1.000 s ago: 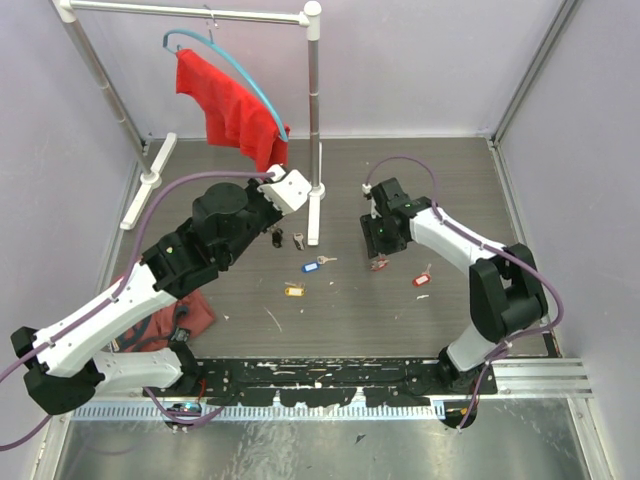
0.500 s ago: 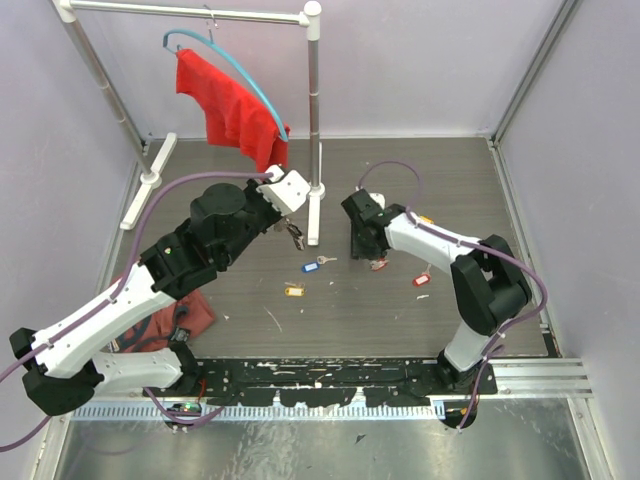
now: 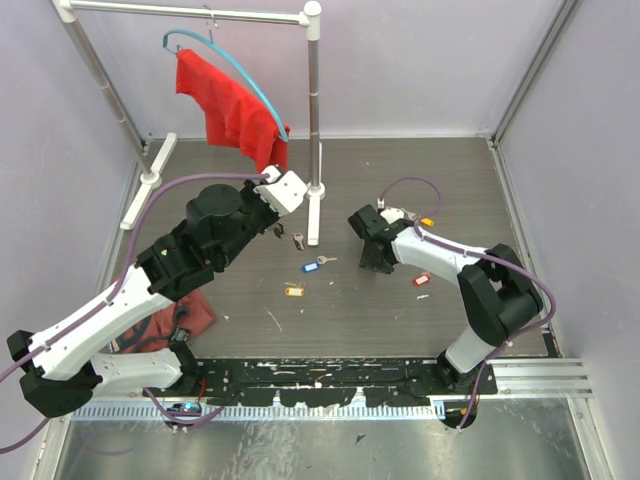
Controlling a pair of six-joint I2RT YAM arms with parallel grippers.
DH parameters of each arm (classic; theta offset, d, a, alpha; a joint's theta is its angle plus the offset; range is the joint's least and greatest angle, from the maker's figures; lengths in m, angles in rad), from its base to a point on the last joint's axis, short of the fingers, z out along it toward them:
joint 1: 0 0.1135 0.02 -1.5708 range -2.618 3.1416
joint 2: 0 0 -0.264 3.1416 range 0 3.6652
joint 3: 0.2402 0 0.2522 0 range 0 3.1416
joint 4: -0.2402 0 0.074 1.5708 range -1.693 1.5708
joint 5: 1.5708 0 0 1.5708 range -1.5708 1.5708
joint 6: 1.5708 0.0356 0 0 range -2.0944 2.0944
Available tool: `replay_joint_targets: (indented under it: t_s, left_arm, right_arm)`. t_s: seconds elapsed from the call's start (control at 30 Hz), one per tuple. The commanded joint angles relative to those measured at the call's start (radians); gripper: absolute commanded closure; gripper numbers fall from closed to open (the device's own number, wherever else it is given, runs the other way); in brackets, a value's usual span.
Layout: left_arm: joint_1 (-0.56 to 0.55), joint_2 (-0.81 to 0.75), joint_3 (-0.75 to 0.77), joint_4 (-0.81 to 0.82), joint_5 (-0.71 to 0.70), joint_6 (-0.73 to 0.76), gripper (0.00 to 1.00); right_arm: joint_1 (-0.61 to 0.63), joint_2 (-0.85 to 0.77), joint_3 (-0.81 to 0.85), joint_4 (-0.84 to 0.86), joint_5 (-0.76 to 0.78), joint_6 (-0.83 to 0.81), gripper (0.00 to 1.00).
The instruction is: Put the keys on the keyring
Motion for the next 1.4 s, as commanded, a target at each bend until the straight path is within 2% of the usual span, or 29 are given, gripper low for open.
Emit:
replay_joint_targets:
  t_s: [0.0,0.13,0.47,1.13,1.37]
  left_arm:
    - [0.003,-0.026,-0.015,0.034,0.010,-0.007,1.00]
    - [0.004,-0.031,-0.014,0.034,0.012,-0.007,1.00]
    - [0.004,-0.042,-0.018,0.031,0.027,-0.010,1.00]
    - [0.004,-0.045,-0.023,0.034,0.030,-0.008,1.00]
    - [0.004,-0.047,-0.022,0.034,0.030,-0.007,1.00]
  right_arm:
    - [-0.009,-0.051,-0.008,0.062,0.017,0.066,0.63]
    - [-0.029,-0.054,-0.038,0.119,-0.047,0.094,0.64]
    - [-0.043,-0.044,-0.042,0.138,-0.032,0.108,0.69]
    - [-0.044,-0.009,-0.050,0.111,0.004,0.071,0.66]
    - [-0.043,0.008,-0.047,0.116,0.001,0.063,0.70]
